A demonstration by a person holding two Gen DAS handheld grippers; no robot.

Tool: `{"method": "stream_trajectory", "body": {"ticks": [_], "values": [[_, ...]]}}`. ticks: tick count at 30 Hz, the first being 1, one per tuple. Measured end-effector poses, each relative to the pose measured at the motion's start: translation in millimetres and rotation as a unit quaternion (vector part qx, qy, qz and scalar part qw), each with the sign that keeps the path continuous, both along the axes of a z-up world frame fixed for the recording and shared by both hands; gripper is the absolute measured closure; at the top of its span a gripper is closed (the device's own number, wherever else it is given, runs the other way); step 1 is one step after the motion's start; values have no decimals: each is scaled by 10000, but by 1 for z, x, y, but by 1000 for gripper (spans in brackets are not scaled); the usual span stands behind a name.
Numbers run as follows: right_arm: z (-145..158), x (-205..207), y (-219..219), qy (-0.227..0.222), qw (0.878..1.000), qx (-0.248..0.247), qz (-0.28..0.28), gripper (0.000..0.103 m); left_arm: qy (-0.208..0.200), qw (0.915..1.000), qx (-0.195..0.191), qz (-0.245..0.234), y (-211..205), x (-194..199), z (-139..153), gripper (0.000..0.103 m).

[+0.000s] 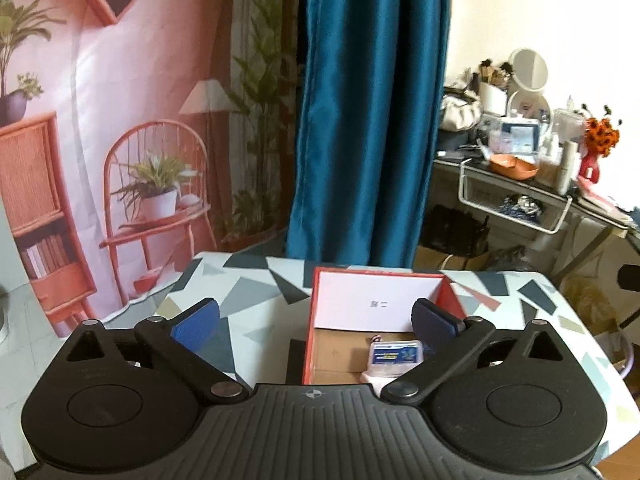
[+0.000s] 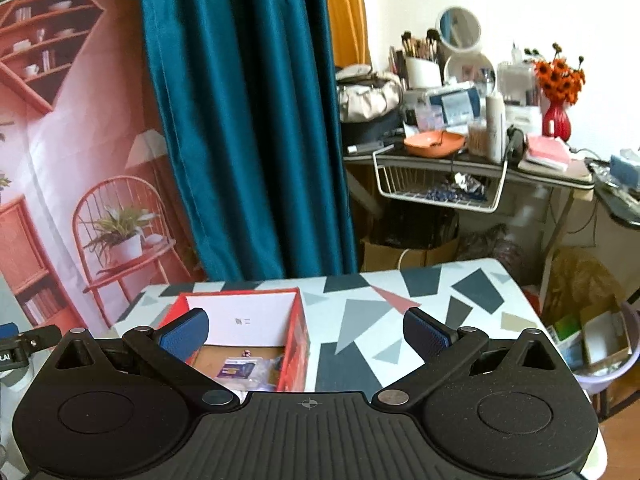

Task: Organize rigid objects

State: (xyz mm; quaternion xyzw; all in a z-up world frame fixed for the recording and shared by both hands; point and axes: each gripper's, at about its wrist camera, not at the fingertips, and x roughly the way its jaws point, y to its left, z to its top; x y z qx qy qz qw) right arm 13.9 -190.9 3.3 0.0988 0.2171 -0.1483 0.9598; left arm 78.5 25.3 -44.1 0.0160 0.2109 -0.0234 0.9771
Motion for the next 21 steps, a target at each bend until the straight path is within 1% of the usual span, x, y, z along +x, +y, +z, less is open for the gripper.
{"method": "stream_trajectory", "body": {"ticks": [9,12,16,18,21], "values": [[26,-38,28,-139,9998,-94,-44,0,-479,9971,529,264,-15,-52,34,0],[32,-48,37,-186,9997,-121,-30,0,-478,9972,481,311,-16,-65,44,0],[39,-59,50,-248,9994,-227,27,0,-420,9984,339,156,-12,-80,49,0],[42,-63,56,-271,9992,-278,28,0,-385,9984,398,96,-12,-83,48,0],[45,-66,61,-270,9992,-308,23,0,-413,9977,509,183,-12,-90,47,0]]}}
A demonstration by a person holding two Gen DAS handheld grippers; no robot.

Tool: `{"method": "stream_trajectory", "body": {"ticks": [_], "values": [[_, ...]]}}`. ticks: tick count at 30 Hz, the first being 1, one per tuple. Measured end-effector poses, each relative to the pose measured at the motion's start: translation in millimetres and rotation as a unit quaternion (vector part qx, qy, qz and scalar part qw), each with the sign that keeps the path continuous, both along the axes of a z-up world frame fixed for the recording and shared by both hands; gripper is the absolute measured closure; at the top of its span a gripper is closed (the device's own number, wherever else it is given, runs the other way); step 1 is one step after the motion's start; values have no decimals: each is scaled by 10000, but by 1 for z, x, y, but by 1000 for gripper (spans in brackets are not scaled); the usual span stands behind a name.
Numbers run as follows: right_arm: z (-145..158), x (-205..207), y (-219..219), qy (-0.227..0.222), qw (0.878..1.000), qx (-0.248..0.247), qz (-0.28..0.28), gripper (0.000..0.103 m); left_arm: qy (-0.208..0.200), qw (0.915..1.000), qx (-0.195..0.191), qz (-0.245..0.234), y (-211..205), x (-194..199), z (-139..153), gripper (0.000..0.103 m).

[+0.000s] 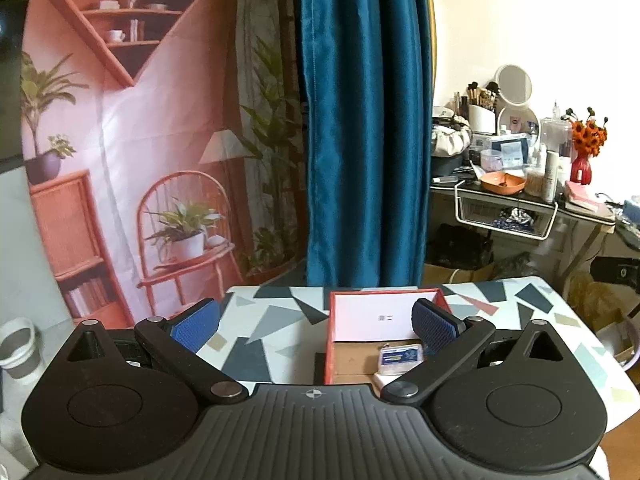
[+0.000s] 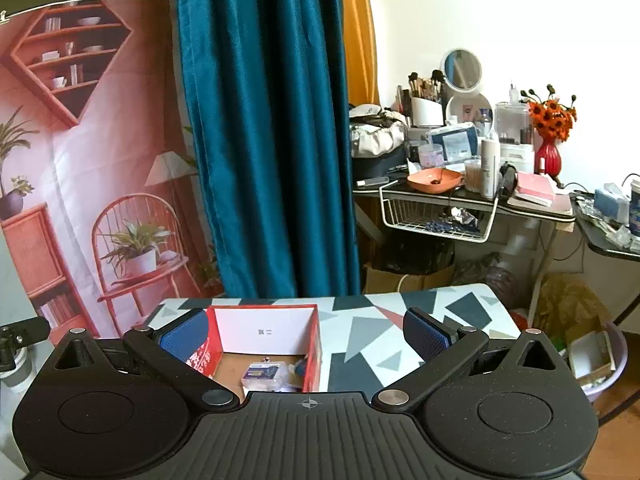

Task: Organize rigid objects

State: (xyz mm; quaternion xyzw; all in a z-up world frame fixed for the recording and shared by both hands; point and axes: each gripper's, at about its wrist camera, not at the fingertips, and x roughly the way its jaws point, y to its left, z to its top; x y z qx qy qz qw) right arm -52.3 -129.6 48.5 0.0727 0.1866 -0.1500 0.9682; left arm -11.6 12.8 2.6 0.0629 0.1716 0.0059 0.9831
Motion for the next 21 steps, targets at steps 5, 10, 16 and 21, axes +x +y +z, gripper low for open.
{"method": "stream_trajectory", "body": {"ticks": [5,10,16,21], "values": [[-1,-1,4,14,9999,16,111,0,-33,10000,12,41,1,-2,4,0],[-4,-1,7,71,9999,-16,108,0,-44,9999,-5,113,2,-1,4,0],[-3,-4,5,13,10000,-59,60,0,-25,9998,-22,186,2,-1,3,0],[-1,-8,4,-51,9999,-103,9,0,-78,9997,-10,212,1,-4,5,0]]}}
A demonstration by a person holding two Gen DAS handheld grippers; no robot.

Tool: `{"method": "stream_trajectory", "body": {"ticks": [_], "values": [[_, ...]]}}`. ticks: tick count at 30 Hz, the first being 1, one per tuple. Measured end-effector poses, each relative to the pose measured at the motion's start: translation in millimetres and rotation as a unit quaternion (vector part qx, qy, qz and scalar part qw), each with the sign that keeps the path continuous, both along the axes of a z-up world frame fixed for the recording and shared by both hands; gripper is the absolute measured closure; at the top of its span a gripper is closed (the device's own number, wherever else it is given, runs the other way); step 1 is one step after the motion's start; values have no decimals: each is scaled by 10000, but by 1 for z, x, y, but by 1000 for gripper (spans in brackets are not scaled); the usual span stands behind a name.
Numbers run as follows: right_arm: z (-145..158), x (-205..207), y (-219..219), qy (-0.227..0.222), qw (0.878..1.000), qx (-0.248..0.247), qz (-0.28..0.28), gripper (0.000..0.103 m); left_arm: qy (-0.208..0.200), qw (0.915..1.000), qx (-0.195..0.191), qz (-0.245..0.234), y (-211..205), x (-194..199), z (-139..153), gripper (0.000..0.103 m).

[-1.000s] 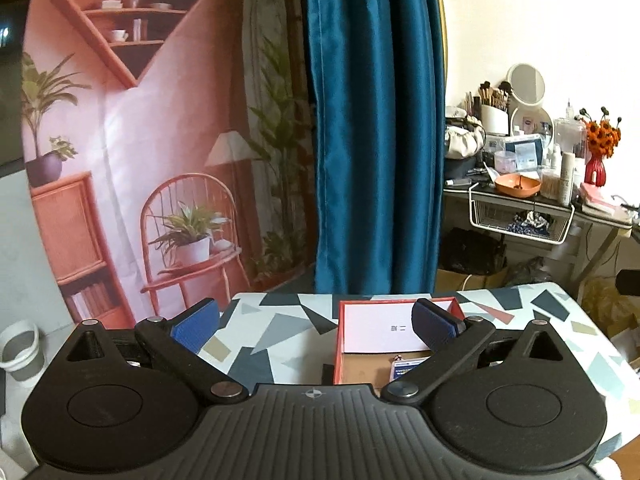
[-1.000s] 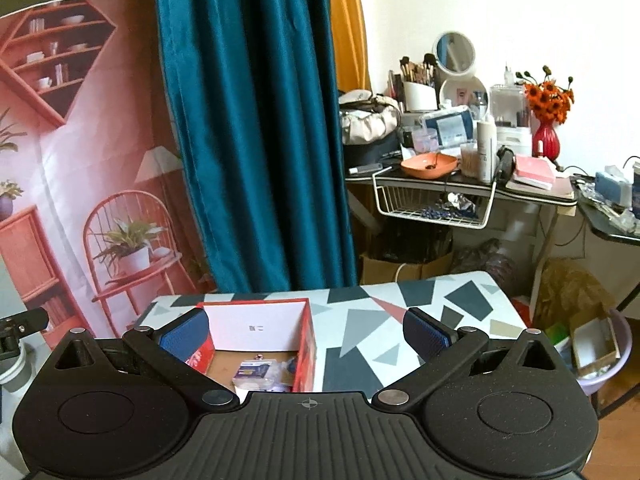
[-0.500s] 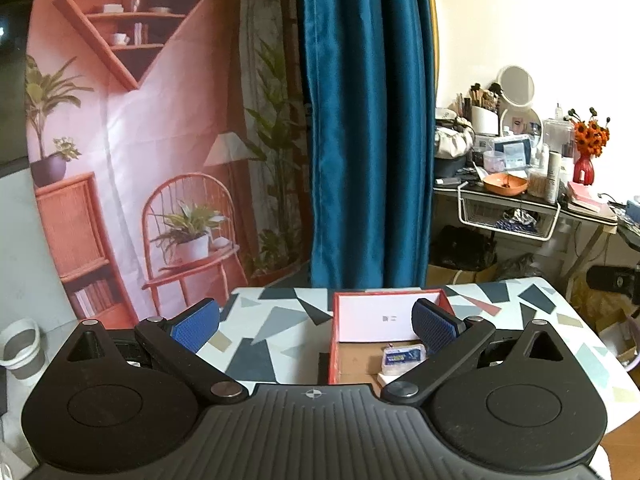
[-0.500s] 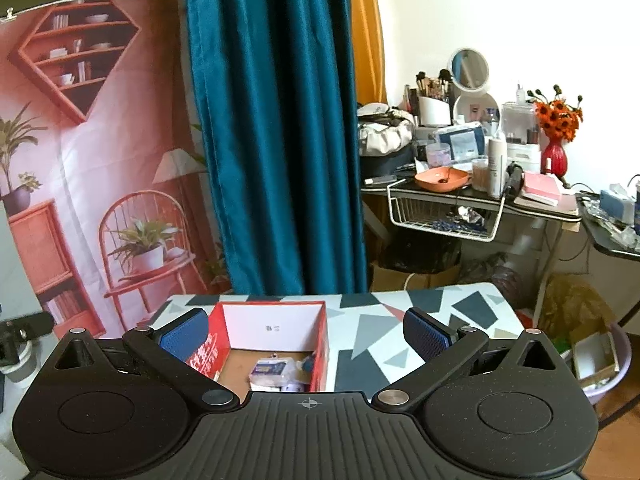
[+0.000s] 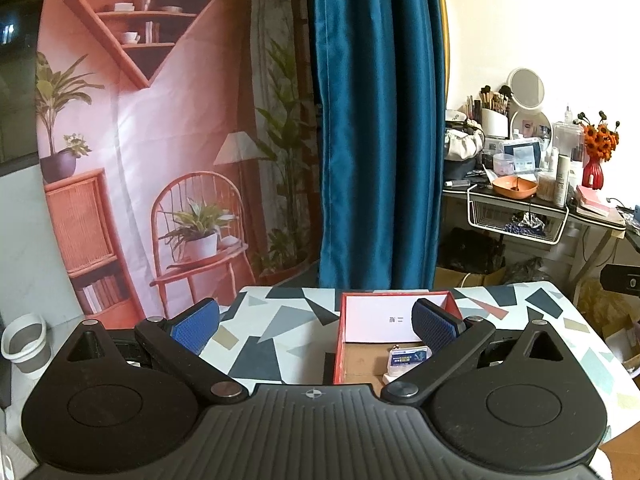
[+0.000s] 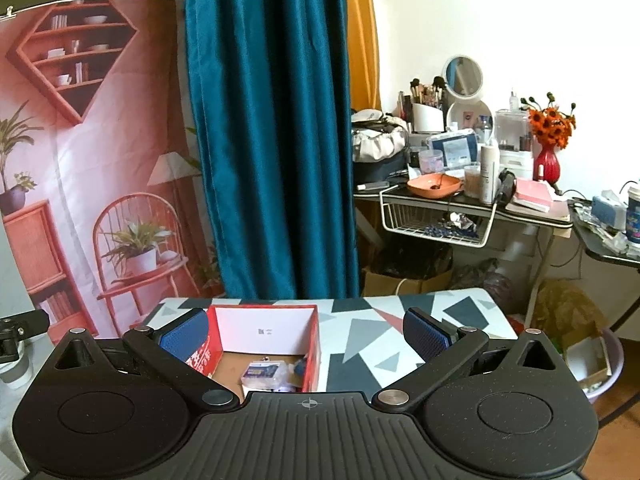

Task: Organize rigid objects

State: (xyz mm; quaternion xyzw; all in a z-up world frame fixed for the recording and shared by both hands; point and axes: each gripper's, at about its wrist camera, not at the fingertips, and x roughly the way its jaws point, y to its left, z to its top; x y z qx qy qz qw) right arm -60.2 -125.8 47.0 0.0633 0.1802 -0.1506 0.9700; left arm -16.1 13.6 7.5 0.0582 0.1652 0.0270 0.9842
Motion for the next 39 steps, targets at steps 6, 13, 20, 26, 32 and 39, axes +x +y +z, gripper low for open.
{"method": "stream_trajectory", "body": {"ticks": [6,13,20,26,32,39], "values": [[1,-4,-2,-63,10000,-35,-20,0,-20,10000,27,49,-1,-1,0,0],[2,-6,-2,-68,10000,-49,-25,0,-46,9999,53,90,-2,-1,0,0],[2,-6,-1,-63,10000,-51,-34,0,-41,9999,55,111,-2,0,0,0],[0,-7,-3,-54,10000,-42,-40,0,-36,9999,46,113,-1,0,0,0],[-1,-7,-3,-46,10000,-44,-35,0,-15,9999,44,118,-1,0,0,0],[-2,-6,-2,-36,10000,-46,-40,0,-7,9999,39,111,-1,0,-1,0]]}}
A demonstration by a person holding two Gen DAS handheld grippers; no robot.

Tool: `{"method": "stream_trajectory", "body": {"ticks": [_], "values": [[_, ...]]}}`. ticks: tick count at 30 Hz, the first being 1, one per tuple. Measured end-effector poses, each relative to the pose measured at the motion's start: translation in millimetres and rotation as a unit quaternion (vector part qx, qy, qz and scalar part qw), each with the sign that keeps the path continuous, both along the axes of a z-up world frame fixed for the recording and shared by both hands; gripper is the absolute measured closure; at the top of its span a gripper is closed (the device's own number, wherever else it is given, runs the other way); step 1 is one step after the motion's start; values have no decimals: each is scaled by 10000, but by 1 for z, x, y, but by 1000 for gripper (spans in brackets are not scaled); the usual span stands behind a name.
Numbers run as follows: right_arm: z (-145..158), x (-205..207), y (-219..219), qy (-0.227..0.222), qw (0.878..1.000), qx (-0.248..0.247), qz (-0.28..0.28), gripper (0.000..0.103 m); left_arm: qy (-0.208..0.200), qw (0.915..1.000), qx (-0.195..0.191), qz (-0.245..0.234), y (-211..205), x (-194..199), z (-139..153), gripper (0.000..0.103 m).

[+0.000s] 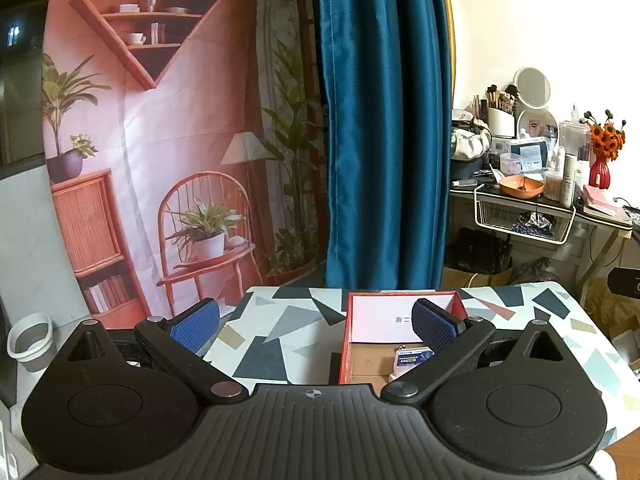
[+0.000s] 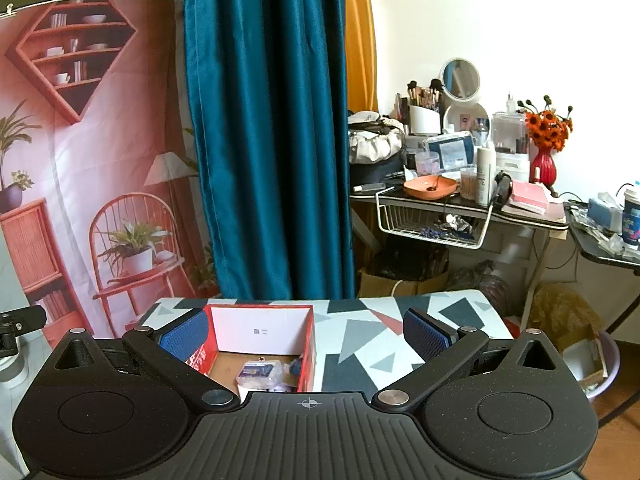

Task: Organize rigid objects

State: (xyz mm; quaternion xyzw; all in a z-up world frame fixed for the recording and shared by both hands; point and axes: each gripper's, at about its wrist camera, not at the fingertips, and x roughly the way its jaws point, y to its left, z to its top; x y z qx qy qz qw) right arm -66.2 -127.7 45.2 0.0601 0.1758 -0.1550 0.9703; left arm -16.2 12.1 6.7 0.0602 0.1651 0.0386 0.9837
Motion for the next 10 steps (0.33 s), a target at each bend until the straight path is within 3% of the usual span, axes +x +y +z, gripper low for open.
{"method": "stream_trajectory", "body": {"ticks": [10], "values": [[-2,0,-1,6,10000,-4,-1,0,-27,10000,2,14,2,0,0,0]]}}
